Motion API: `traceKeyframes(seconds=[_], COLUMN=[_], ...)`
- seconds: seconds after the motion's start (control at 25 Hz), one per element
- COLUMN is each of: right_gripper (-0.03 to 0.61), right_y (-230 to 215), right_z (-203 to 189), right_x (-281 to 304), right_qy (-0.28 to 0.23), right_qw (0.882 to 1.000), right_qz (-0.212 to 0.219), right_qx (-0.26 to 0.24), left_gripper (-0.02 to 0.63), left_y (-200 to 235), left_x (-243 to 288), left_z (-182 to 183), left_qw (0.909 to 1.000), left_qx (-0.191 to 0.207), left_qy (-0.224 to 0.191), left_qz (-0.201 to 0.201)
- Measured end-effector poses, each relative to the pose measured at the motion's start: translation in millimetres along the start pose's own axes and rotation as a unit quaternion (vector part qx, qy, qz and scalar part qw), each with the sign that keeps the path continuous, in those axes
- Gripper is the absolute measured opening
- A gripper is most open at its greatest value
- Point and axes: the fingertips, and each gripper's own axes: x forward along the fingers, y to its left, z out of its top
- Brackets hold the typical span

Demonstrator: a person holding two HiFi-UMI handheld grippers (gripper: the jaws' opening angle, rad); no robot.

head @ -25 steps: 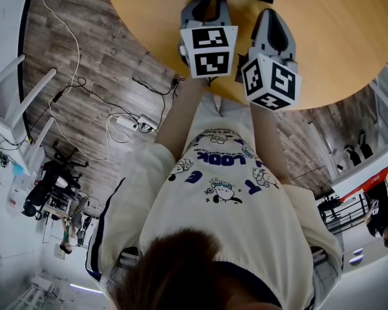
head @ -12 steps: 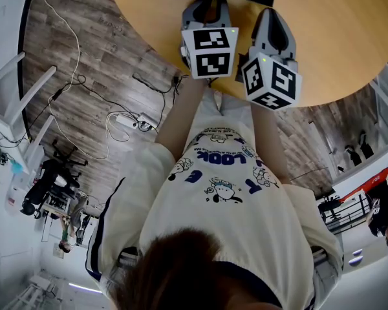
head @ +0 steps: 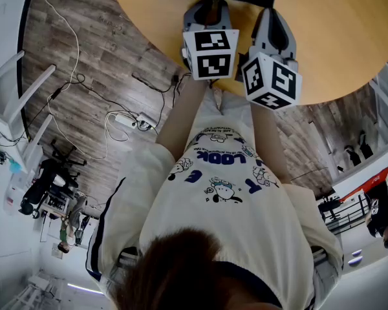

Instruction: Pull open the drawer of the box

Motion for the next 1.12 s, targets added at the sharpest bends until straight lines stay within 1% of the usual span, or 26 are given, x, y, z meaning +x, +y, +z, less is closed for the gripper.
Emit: traceKeyframes(seconds=[0.56, 0.76, 0.92, 1.04, 1.12], right_gripper=[0.032, 0.032, 0.032, 0.032, 0.032], right_y=[0.7, -2.8, -1.2, 2.7, 5.5], right_z=[-7.7, -4.4, 2.7, 9.2, 16.9], right_x=[-5.8, -9.3, -13.7, -15.5, -17.2], right_qy=[0.003, -0.001, -0.007, -0.014, -0.023], right_qw=[1.0, 1.0, 1.0, 1.0, 1.0], right_qz=[0.003, 0.0, -0.001, 0.001, 0.004], right_qx=[0.003, 0.005, 0.002, -0.003, -0.006], left_gripper=[0.075, 0.078, 0.081, 0.084, 0.085], left_y=[0.0, -1.6, -3.6, -2.4, -2.5], left_x=[1.6, -0.6, -10.1, -21.7, -31.3], left_z=[-1.5, -0.7, 1.1, 8.4, 18.6], left_qw=[1.0, 0.9998, 0.9998, 0.9996, 0.9992], left_qx=[-0.003, -0.015, -0.014, -0.015, -0.015], left_qy=[-0.006, -0.009, -0.011, -0.023, -0.038], left_qz=[0.004, 0.002, 0.001, 0.001, 0.002])
